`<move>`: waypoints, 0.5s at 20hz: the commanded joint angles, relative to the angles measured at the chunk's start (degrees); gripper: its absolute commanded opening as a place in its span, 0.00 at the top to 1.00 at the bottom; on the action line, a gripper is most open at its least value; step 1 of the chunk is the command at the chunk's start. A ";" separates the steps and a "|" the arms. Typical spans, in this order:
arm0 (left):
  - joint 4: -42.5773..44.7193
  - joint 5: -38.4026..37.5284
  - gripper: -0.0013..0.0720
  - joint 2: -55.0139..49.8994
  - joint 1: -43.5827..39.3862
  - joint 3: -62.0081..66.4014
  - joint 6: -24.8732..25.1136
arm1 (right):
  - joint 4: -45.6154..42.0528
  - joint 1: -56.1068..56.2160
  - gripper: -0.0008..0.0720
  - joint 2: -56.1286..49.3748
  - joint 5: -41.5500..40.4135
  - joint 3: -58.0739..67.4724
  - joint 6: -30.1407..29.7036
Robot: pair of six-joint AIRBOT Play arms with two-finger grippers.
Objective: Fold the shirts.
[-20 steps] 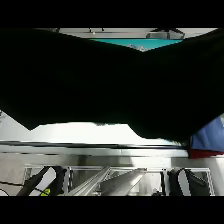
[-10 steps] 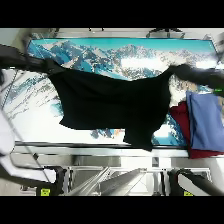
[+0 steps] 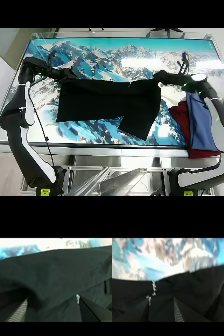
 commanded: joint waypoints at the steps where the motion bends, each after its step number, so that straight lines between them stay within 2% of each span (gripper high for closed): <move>1: 1.31 5.46 0.06 1.92 4.11 -0.83 -1.22 | -1.07 -5.70 0.52 2.01 12.09 3.65 3.28; 3: 4.79 7.76 0.07 5.77 7.08 -6.49 -1.75 | -8.11 -9.03 0.52 4.68 21.38 2.84 6.97; 5: 8.22 9.90 0.07 9.49 9.44 -15.39 -2.10 | -14.91 -9.84 0.52 7.26 26.43 -1.68 8.74; 7: 11.76 9.49 0.07 12.39 10.93 -24.55 -2.08 | -18.18 -9.70 0.64 9.53 25.99 -8.94 9.18; 10: 20.13 8.94 0.07 14.01 12.22 -32.09 -2.05 | -18.14 -9.70 0.64 9.77 23.61 -16.94 9.18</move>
